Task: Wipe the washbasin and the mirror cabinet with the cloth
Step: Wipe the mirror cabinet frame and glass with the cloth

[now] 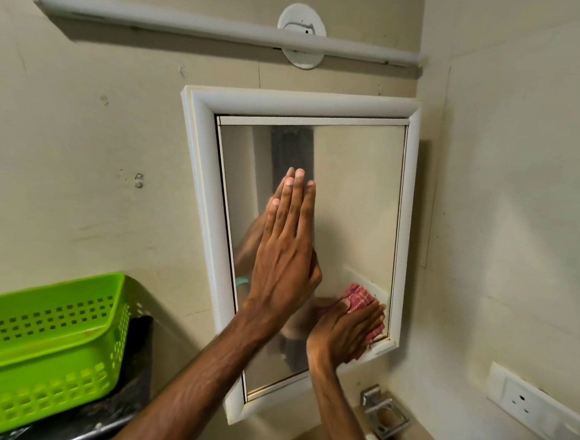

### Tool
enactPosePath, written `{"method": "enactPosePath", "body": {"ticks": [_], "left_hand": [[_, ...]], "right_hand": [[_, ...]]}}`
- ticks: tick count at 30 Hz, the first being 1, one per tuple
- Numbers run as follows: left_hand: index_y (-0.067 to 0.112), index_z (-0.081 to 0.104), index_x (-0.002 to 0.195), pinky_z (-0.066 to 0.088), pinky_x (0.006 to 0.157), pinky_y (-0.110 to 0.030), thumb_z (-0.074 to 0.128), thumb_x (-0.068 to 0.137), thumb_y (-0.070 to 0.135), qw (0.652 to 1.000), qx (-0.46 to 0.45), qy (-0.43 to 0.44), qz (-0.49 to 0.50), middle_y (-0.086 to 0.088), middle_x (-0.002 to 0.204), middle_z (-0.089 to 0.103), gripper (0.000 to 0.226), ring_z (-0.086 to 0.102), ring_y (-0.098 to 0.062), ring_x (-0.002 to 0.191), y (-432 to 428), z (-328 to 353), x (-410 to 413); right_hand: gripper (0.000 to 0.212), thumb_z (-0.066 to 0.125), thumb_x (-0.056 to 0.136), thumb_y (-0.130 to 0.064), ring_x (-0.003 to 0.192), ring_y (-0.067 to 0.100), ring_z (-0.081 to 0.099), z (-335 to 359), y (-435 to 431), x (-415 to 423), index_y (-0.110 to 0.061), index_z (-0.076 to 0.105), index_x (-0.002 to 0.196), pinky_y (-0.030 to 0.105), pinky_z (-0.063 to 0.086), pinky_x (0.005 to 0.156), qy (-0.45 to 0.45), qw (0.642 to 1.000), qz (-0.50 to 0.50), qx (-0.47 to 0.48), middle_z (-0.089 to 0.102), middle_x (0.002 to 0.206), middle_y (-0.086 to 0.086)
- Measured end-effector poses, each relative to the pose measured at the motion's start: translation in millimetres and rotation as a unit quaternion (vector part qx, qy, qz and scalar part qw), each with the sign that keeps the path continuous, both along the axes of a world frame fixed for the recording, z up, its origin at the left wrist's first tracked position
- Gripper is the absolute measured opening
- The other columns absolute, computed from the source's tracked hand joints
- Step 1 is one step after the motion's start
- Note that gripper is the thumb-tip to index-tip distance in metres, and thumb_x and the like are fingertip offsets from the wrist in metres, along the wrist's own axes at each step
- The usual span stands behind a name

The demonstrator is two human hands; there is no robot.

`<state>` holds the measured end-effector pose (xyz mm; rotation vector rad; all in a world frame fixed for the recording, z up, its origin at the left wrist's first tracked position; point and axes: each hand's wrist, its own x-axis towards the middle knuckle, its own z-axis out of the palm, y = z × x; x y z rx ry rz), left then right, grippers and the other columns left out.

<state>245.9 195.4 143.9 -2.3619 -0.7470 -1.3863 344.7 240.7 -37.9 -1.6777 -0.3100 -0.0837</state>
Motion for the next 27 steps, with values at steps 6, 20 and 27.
{"method": "enactPosePath", "body": {"ticks": [6, 20, 27], "left_hand": [[0.004, 0.004, 0.162, -0.001, 0.130, -0.043, 0.042, 0.102, 0.049, 0.999, -0.021, -0.002, -0.038, -0.013, 0.170, -0.010, 0.084, -0.011, -0.022, 0.159, 0.5, 6.1, 4.5], [0.002, 0.008, 0.161, -0.003, 0.130, -0.037, 0.043, 0.094, 0.005, 0.995, 0.040, -0.076, -0.047, -0.016, 0.170, 0.000, 0.076, -0.002, -0.025, 0.159, 7.3, 36.4, 27.4], [0.010, -0.001, 0.161, -0.011, 0.128, -0.034, 0.037, 0.107, 0.041, 0.999, 0.020, 0.028, -0.042, -0.010, 0.166, -0.019, 0.073, -0.018, -0.022, 0.156, 14.5, 24.8, 36.4]], "right_hand": [[0.074, 0.024, 0.103, -0.044, 0.162, 0.032, 0.006, 125.2, 13.3, 35.9, -0.003, 0.012, 0.164, 0.046, -0.001, 0.132, -0.131, 0.988, -0.022, 0.082, 0.012, 0.173, 0.015], [0.071, 0.036, 0.108, -0.047, 0.159, 0.035, 0.022, 247.8, 22.4, 48.8, -0.001, 0.027, 0.161, 0.054, 0.020, 0.129, -0.402, 0.905, -0.080, 0.111, 0.026, 0.169, 0.018], [0.079, 0.051, 0.106, -0.047, 0.160, 0.032, 0.019, 121.9, 22.6, 72.6, 0.000, 0.022, 0.163, 0.048, 0.017, 0.131, -0.272, 0.956, -0.111, 0.012, 0.022, 0.171, 0.018]]}}
